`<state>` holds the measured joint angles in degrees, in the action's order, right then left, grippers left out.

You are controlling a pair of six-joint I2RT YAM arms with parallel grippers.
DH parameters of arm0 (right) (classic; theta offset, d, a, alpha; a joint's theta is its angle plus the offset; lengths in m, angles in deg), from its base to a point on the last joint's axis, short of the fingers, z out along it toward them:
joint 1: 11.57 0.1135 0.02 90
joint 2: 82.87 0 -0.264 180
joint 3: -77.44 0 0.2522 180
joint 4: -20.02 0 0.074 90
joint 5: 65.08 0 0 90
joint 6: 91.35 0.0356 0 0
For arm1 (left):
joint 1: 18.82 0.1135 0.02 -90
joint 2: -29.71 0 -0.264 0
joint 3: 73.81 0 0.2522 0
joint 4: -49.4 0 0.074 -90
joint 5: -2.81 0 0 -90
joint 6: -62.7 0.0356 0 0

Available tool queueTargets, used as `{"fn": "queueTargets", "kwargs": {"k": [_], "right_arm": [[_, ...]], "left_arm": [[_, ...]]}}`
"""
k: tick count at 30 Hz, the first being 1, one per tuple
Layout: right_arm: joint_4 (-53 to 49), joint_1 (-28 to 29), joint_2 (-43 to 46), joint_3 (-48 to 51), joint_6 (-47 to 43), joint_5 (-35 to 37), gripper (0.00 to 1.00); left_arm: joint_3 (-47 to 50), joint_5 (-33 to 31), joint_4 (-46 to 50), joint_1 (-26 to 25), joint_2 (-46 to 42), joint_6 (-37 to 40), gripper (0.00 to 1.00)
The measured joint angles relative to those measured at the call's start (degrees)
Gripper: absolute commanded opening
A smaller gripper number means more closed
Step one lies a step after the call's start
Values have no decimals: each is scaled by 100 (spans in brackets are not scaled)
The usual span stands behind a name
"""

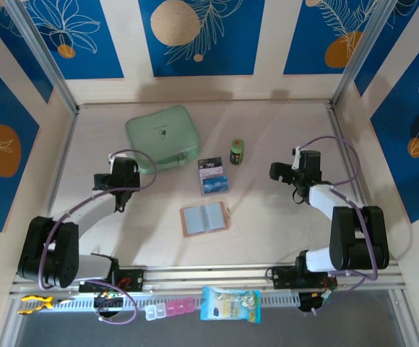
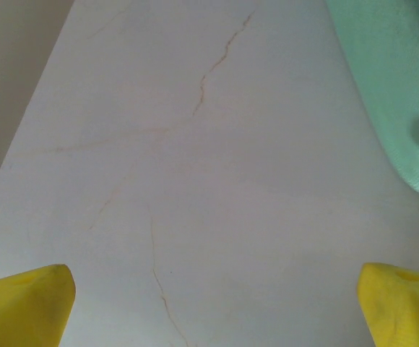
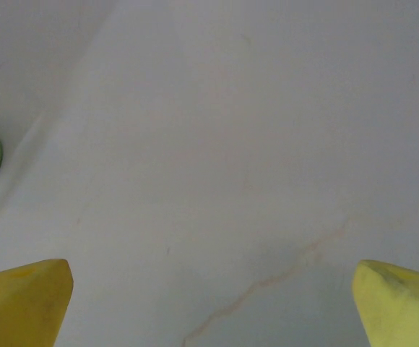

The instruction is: Take the credit cards out of the card holder

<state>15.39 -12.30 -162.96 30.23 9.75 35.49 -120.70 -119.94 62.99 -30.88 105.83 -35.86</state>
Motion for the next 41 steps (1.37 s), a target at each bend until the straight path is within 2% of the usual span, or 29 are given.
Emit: {"fn": "queueTargets", "kwargs": {"k": [5, 9, 15, 19, 41], "right_arm": [[1362, 216, -289, 262, -308, 61, 99], [2107, 409, -505, 396, -476, 59, 99], [3084, 227, -590, 903, -507, -70, 99], [3311, 127, -704, 990, -505, -186, 99], [3547, 125, -713, 990, -507, -313, 99]], "left_arm": [[647, 321, -1648, 251, 297, 575, 99], [796, 872, -2898, 369, 476, 831, 99], [1368, 1722, -5012, 562, 1246, 940, 99], [1580, 1941, -5337, 586, 1377, 979, 100], [1335, 1943, -5469, 595, 1375, 977, 100]]}}
